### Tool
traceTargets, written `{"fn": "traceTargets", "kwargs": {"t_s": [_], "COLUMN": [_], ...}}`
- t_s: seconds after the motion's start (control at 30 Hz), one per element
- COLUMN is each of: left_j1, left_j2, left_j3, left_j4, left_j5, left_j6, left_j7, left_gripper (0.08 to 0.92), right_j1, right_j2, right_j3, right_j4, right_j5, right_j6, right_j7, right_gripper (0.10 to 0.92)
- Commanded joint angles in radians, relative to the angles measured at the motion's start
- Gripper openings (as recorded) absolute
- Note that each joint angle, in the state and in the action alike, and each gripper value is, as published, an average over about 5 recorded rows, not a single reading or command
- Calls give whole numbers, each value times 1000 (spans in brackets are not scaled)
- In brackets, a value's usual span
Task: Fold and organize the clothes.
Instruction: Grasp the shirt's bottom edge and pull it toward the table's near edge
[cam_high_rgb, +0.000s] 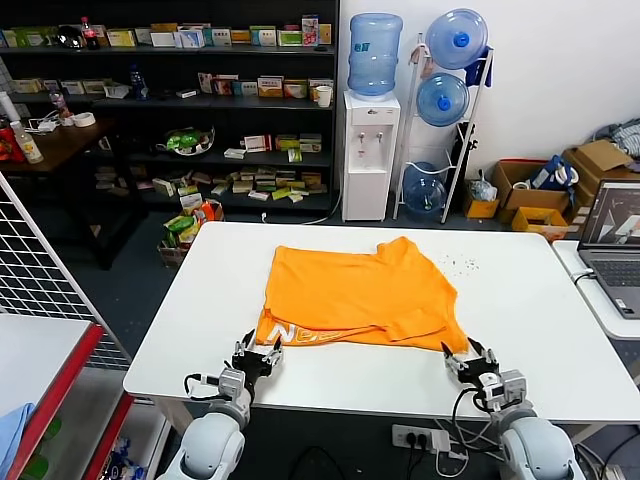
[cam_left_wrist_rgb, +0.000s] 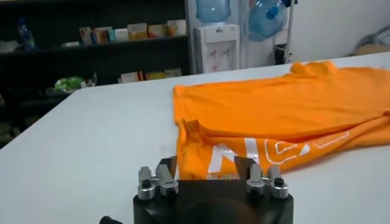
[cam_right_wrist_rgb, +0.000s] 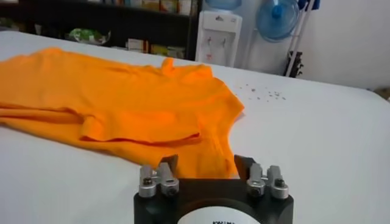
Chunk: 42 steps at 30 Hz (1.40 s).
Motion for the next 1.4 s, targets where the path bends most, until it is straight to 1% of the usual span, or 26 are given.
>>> {"fn": "traceTargets", "kwargs": {"t_s": [0.03, 0.4, 0.47, 0.57, 0.83, 1.1, 1.23, 1.33, 1.4], "left_j1": [2, 26, 33, 52, 130, 279, 333, 354, 360], "left_j2": [3, 24, 36, 67, 136, 190, 204, 199, 192], "left_j3": [-1, -2, -2, -2, -5, 0, -4, -8, -8], "left_j4": [13, -37, -60, -107, -212, -300, -325, -337, -346], "left_j5": [-15, -22, -26, -38, -59, -59, -54, -22, 0], "left_j6": [26, 24, 27, 40, 75, 94, 102, 116, 124], "left_j7": [2, 19, 17, 14, 7, 4, 9, 19, 27], "left_gripper": [533, 221, 161, 102, 91, 91, 91, 95, 110], "right_j1": [4, -58, -83, -130, -264, -370, -384, -382, -381], "right_j2": [-1, -19, -32, -54, -88, -90, -90, -86, -83], "right_j3": [-4, 14, 25, 49, 93, 121, 132, 133, 131], "right_j4": [-30, 61, 95, 153, 276, 365, 366, 364, 370], "right_j5": [-5, 5, 12, 27, 36, 19, 11, 14, 17], "right_j6": [-18, -31, -40, -59, -119, -176, -192, -198, -198], "right_j7": [5, 13, 18, 27, 39, 44, 43, 44, 44], "right_gripper": [472, 169, 135, 125, 125, 125, 125, 126, 146]}}
